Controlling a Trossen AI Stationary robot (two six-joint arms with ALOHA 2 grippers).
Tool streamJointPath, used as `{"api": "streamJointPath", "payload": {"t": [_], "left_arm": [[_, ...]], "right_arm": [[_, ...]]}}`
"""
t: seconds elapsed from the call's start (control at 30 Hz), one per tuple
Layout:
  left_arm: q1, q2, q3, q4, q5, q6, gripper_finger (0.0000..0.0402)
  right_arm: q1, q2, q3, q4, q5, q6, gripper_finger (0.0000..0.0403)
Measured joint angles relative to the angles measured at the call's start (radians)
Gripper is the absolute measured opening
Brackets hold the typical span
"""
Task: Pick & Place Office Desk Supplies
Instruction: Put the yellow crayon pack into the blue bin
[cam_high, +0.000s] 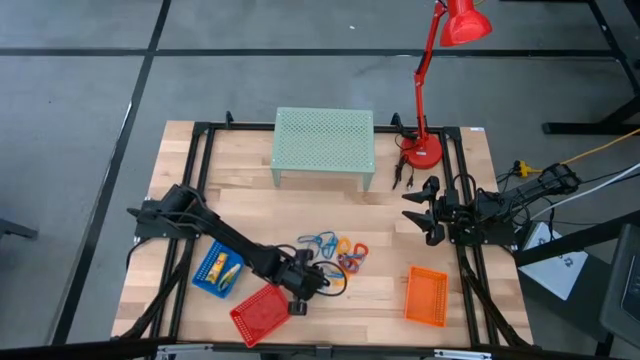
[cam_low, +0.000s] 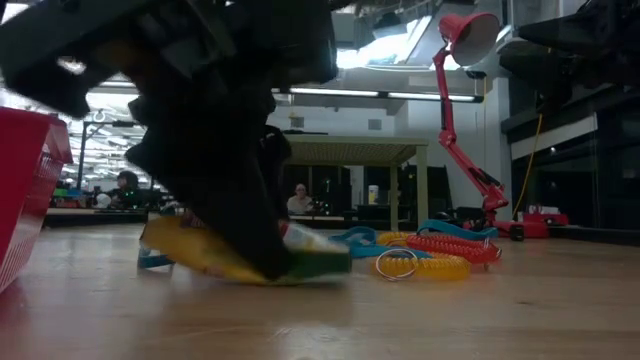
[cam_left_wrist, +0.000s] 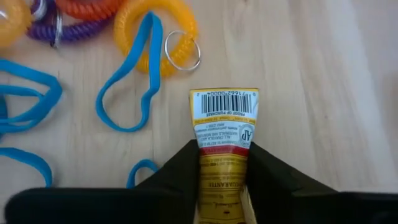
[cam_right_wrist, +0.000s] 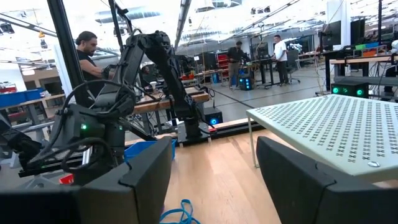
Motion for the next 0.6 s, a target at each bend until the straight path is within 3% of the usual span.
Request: {"api": "streamJointPath", "payload": {"t": [0.2,0.37,0.5,0.6], "left_arm": [[-0.027,-0.15,0.0,0.003,-0.034,0.043,0.0079],[-0.103,-0.336,0.0,-0.123,-0.188,0.017,0.0085],[-0.209,-0.47,0.001,-0.315,-0.409,-0.163,0.0084],[-0.317,-0.523,0.001,-0.503,-0.554,-0.411,0.0084]], "right_arm": [[0.0,0.0,0.0,0.0,0.0,0.0,0.0236],[0.0,0.0,0.0,-0.009,0.0,0.0,0.0235],[0.0,0.0,0.0,-0.016,0.0,0.0,0.0235],[0.0,0.0,0.0,-0.016,0.0,0.0,0.0235]]}}
